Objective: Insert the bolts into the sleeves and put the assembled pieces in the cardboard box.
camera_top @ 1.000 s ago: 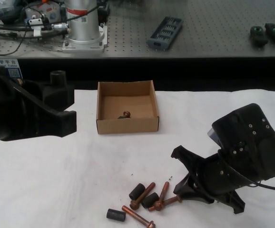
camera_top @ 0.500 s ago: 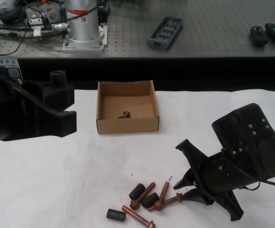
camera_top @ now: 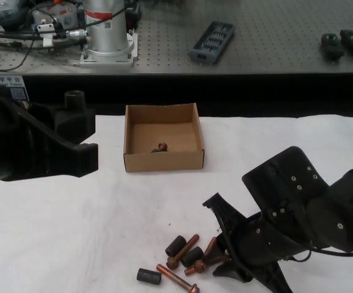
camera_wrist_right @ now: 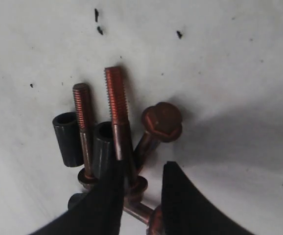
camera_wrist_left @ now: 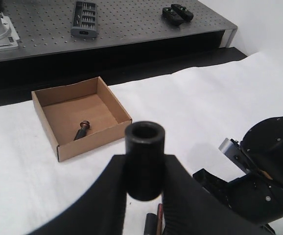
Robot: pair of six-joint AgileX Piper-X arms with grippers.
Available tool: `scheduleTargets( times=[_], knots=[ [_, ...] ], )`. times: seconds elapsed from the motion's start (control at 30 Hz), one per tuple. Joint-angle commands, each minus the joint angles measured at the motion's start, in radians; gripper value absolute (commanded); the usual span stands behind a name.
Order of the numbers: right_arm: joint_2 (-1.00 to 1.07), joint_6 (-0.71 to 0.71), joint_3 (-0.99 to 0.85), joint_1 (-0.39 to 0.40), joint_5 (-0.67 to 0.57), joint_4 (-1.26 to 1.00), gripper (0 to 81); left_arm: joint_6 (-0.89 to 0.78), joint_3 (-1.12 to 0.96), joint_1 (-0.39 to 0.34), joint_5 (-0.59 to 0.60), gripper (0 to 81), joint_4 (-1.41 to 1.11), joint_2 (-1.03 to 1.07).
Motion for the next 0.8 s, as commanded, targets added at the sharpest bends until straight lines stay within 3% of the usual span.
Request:
scheduleTargets(
  times=[0.0,0.53,0.77],
  knots=[
    [-0.016,0.013,-0.009,0.002,0.019,-0.01,21.5,0.015,-0.009,0.0,-0.006,6.0,-0.016,-0.01],
    [-0.013,0.013,-0.009,0.002,0.089,-0.01,21.5,0.058,-0.009,0.0,-0.006,6.0,-0.016,-0.062],
    [-0.013,0.001,-0.009,-0.043,0.083,0.039,21.5,0.058,-0.009,0.0,-0.006,6.0,-0.009,-0.084]
  ],
)
